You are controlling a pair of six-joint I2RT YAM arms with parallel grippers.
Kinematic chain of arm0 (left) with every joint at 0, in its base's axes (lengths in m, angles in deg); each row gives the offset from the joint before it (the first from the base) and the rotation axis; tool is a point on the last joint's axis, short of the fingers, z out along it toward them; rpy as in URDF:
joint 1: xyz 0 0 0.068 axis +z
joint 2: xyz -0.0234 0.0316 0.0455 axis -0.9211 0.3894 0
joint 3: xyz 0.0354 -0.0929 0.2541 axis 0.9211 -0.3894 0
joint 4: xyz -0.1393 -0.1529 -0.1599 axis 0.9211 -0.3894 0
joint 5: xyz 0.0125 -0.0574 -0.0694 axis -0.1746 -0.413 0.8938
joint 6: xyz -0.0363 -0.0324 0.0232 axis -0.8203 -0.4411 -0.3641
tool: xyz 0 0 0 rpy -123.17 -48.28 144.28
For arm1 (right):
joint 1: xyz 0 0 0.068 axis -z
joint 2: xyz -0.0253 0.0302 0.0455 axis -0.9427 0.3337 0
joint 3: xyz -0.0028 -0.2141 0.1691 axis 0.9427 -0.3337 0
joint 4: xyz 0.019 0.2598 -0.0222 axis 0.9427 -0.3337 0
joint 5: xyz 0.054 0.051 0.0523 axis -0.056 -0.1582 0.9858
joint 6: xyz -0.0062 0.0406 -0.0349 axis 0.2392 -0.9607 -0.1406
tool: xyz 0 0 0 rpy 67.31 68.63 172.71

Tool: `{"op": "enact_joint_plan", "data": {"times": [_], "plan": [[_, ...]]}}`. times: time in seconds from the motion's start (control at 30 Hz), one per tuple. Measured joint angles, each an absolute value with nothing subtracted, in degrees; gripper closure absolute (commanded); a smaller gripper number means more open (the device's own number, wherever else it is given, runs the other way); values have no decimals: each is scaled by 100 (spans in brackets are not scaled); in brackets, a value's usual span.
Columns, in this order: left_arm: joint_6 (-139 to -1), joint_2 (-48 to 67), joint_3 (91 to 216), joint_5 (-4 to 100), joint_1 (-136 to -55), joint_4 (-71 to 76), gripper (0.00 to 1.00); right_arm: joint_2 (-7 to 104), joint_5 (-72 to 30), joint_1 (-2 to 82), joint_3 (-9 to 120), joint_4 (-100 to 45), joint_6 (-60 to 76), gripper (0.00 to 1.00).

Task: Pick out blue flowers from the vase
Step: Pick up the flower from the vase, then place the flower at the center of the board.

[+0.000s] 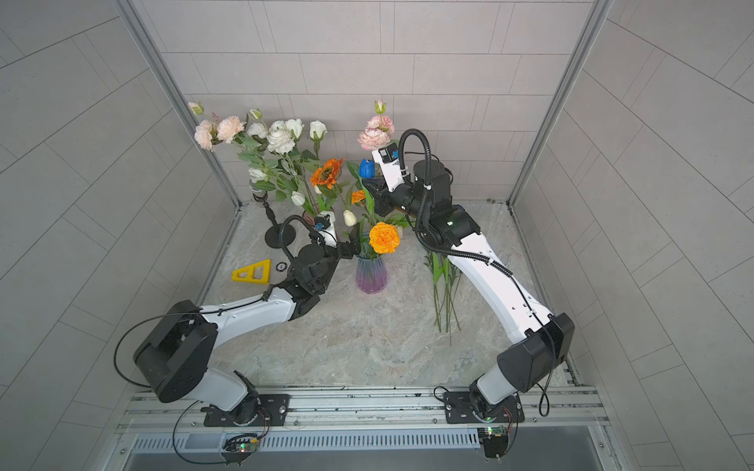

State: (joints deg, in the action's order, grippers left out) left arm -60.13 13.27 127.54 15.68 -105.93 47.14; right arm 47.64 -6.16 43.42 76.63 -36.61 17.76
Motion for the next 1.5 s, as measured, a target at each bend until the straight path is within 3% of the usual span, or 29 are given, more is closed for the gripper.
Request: {"op": "enact_joint_plan", "data": {"times": [0.27, 0.77, 1.5], "plan": [[-6010, 1279, 12848, 1691, -10593, 4491, 10, 4264, -618, 4342, 7943, -3394, 1573, 100], [-5967, 842, 12894, 1883, -10593, 4209, 8, 2423, -1333, 4357, 7012, -2227, 1462, 100], [-5768, -148, 12877, 2095, -10607, 3697, 8, 1643, -3602, 4658, 6798, -3534, 2498, 100]]}}
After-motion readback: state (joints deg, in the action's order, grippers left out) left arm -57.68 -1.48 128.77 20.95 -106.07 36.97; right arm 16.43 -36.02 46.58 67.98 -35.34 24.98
